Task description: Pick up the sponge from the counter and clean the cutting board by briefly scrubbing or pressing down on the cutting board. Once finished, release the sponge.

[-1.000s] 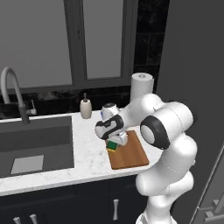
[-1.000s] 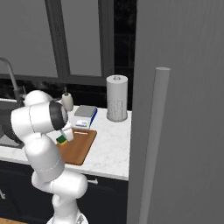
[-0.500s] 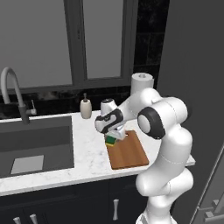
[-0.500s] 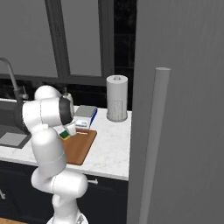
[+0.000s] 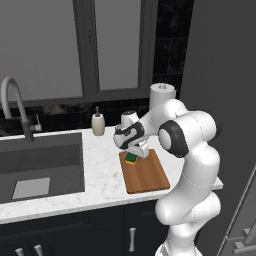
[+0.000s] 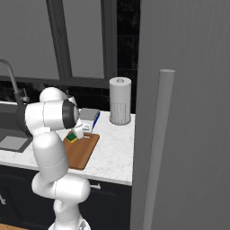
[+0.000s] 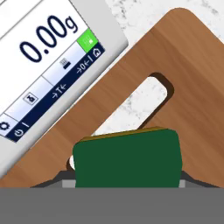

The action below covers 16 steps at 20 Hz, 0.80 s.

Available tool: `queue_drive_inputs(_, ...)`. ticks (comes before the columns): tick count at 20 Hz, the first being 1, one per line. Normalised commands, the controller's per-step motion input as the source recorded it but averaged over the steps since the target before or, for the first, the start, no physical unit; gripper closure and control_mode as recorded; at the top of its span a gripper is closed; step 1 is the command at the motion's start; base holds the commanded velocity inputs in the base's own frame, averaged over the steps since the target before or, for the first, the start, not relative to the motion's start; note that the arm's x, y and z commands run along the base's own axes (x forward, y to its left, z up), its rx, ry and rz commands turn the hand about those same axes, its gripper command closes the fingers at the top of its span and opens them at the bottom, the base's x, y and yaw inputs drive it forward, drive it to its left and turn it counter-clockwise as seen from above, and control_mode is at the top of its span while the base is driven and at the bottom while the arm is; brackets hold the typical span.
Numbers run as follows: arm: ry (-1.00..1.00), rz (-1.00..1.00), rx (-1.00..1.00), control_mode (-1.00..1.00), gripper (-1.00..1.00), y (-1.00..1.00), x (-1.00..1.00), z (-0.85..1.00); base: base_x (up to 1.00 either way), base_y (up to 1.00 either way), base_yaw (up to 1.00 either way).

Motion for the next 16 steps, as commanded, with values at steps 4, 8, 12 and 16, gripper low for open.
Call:
queue_drive_inputs(4, 0.00, -0.06, 0.00, -1.00, 1.00, -0.47, 0.00, -0.13, 0.00, 0.00, 0.00)
queue_drive_inputs(8, 0.00, -0.05, 0.00, -1.00, 1.00, -0.43, 0.00, -0.13, 0.00, 0.00, 0.00)
queue_drive_inputs(12, 0.00, -0.05, 0.00, -1.00, 1.00, -0.45, 0.00, -0.18, 0.00, 0.00, 0.00)
queue_drive_inputs(16, 0.00, -0.05, 0.00, -1.00, 1.00, -0.48, 0.00, -0.20, 0.00, 0.00, 0.00)
